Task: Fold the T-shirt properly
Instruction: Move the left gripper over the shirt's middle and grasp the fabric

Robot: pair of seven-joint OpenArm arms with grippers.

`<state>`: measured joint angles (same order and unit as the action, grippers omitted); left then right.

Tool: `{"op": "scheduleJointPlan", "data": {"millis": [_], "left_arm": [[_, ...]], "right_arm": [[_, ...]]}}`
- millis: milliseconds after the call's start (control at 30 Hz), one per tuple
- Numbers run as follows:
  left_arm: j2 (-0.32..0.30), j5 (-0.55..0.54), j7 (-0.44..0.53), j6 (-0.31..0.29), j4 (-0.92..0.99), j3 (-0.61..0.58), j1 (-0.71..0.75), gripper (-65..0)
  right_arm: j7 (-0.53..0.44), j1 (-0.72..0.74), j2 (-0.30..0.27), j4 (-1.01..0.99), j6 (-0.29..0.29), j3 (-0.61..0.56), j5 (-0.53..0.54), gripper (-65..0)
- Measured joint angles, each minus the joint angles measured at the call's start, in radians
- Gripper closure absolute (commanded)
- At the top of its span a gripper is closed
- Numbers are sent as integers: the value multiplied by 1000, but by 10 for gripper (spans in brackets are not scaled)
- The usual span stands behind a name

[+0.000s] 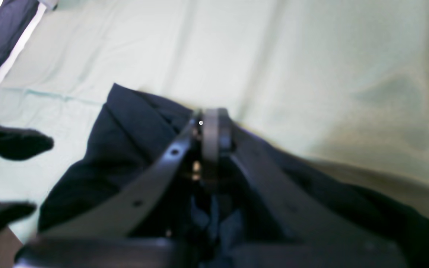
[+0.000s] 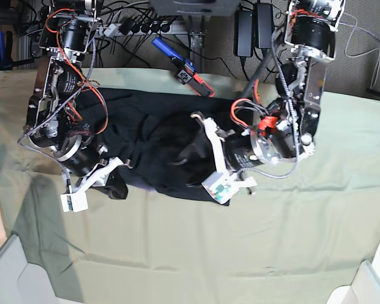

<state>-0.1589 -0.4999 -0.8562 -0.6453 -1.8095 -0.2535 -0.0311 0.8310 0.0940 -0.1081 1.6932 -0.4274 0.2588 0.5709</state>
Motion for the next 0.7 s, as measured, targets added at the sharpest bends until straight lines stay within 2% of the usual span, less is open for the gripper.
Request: {"op": "scheduleJointPlan", "data": {"millis": [100,200,333,433,500,567,700], "left_arm": [[-44,-17,-1,1,0,35,28,-370],[-81,-39,0,2,0,45,59,-370],[-103,-54,0,1,0,45,122,-370],[-104,-60,0,2,0,45,162,-370],[-101,-116,-1,1,0,45,181,-370],[-85,-151,0,-29,0,43,194,-370],[-41,-166,-3,-29,0,-24,203,-370]], "right_arm": [[0,0,0,0,0,0,8,0],[0,0,2,0,0,0,66,0],[1,0,23,0,0,-23,61,0],[0,0,48,0,0,-46,45,0],[1,0,59,0,0,-58,31,0],[0,3,62,0,0,-58,21,0],[-11,15,60,0,0,-57,-11,0]]}}
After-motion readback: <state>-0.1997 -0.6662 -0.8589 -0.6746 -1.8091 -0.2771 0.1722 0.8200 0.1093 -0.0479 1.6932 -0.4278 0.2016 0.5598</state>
